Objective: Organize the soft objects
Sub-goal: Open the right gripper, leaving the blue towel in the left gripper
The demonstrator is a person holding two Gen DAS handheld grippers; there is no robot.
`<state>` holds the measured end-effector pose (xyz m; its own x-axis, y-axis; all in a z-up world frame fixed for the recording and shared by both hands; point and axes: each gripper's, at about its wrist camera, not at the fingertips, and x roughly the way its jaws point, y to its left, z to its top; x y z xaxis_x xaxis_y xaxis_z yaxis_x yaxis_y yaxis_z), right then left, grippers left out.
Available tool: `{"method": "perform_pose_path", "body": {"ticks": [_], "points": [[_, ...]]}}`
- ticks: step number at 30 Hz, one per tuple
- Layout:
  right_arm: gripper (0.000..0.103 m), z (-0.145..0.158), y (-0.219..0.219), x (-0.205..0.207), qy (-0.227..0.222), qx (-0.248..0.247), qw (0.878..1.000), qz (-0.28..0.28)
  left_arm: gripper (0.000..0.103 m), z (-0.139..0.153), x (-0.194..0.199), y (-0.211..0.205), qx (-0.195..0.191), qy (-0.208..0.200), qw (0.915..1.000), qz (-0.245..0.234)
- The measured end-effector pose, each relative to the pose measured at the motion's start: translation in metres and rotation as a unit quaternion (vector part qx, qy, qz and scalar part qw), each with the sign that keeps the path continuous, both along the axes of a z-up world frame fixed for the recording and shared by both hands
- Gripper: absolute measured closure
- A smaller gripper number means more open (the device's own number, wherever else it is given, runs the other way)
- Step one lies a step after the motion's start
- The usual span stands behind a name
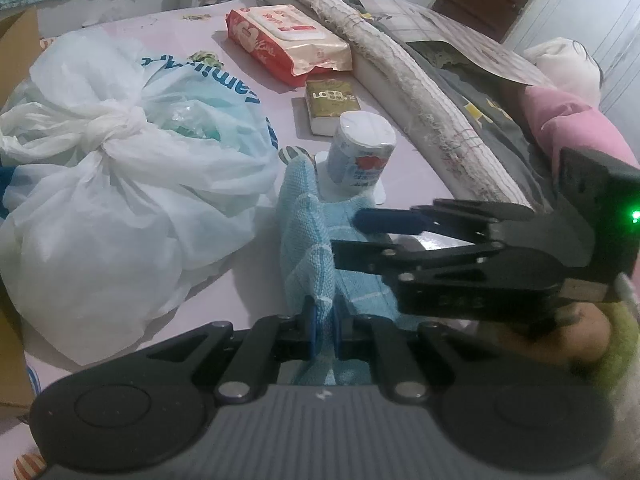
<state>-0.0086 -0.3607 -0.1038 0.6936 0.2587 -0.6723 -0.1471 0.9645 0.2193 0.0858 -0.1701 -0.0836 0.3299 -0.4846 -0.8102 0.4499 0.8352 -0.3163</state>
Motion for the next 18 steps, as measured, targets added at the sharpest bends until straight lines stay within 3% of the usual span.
{"method": "perform_pose_path", "body": {"ticks": [5,15,18], "points": [[0.076,0.000,0.005,0.006,-0.007,-0.038,0.999,0.014,0.094,0.000,0.001,0.002,-0.003,0.002,1.0000,0.001],[0.081,-0.002,0.021,0.005,-0.024,-0.092,0.994,0.044,0.094,-0.001,0.003,0.003,-0.002,0.002,1.0000,0.002],[0.093,-0.002,0.020,0.005,-0.026,-0.089,0.995,0.037,0.094,-0.001,0.003,0.002,-0.001,0.001,1.0000,0.002]]}}
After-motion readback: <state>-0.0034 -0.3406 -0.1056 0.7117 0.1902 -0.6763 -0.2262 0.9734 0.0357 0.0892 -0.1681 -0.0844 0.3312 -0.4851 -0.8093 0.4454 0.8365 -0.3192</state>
